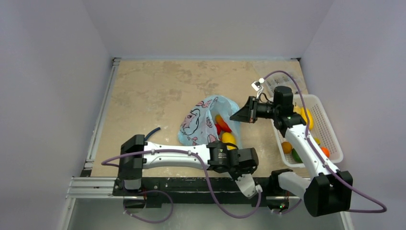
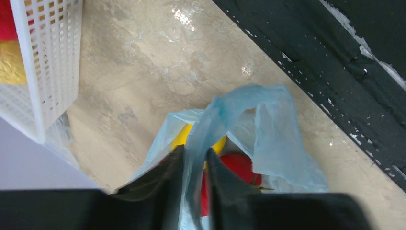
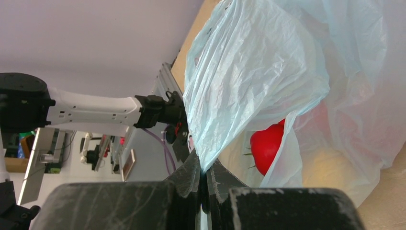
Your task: Place the fake fruits into the plastic bag and tie a complex knot
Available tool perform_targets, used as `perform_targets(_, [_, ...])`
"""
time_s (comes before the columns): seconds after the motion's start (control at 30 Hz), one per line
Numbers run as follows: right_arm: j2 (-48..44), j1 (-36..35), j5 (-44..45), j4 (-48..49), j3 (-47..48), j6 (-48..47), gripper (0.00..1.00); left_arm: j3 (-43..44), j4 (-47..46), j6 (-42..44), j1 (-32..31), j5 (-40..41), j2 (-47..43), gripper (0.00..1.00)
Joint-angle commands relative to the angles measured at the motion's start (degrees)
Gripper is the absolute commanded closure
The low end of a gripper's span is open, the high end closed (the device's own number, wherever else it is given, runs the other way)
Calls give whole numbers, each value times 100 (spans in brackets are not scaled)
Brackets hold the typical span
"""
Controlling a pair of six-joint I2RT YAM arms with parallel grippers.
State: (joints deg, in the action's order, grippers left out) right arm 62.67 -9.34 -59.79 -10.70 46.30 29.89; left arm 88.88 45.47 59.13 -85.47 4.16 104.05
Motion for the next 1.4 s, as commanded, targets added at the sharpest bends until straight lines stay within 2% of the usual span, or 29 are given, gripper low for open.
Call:
perform_targets(0.0, [-12, 37, -215, 65, 183, -89, 100, 5, -261, -686, 253, 16, -598, 90])
perform_targets(0.03, [-10, 58, -235, -14, 334, -158, 100, -5, -245, -994, 365, -154, -827, 100])
perform_targets(0.13, [-27, 144, -296, -413, 883, -431, 100, -122, -278, -2069, 931, -942, -1735, 100])
perform_targets(0.3, [-63, 315, -449, -917, 1777, -663, 100, -589, -571, -4247, 2788, -3176, -3384, 100])
perform_targets(0.4, [-143, 404, -551, -859, 2158, -457, 100, -1008, -1134, -4924, 3834, -3747, -4321, 100])
perform_targets(0.53, [-135, 656, -822, -955, 2762, -115, 100, -812, -1240, -5408, 4934, -3983, -4812, 100])
perform_targets(0.63, [-241, 886, -933, -1201, 2812, 25, 100, -755, -1073, -5556, 5720, -4332, -4982, 100])
perform_targets(0.83, [-216, 1082, -660, -1559, 2150, -798, 100, -2043, -994, -4929, 6938, -4779, -5043, 100])
perform_targets(0.93, [-227, 1075, -437, -962, 1997, -605, 100, -2566, -1144, -4650, 7368, -4900, -4899, 100])
perform_targets(1.0, [-269, 1075, -266, -561, 2025, -385, 100, -2550, -1154, -4681, 7628, -5059, -4793, 100])
perform_targets(1.13, [-343, 1075, -112, 25, 2113, 126, 100, -1945, -827, -4734, 7907, -5340, -4566, 87])
perform_targets(1.17, [-341, 1075, -81, 114, 2141, 272, 100, -1712, -590, -4664, 7945, -5415, -4411, 79])
perform_targets(1.2, [-329, 1075, -43, 152, 2179, 325, 100, -1448, -268, -4544, 7968, -5499, -4268, 62])
perform_targets(1.27, [-306, 1075, 34, 68, 2274, 256, 100, -704, 768, -4064, 8013, -5759, -3835, 44])
perform_targets(1.37, [-291, 1075, 58, 168, 2217, 244, 100, 618, 2644, -2850, 8097, -6318, -3175, 31])
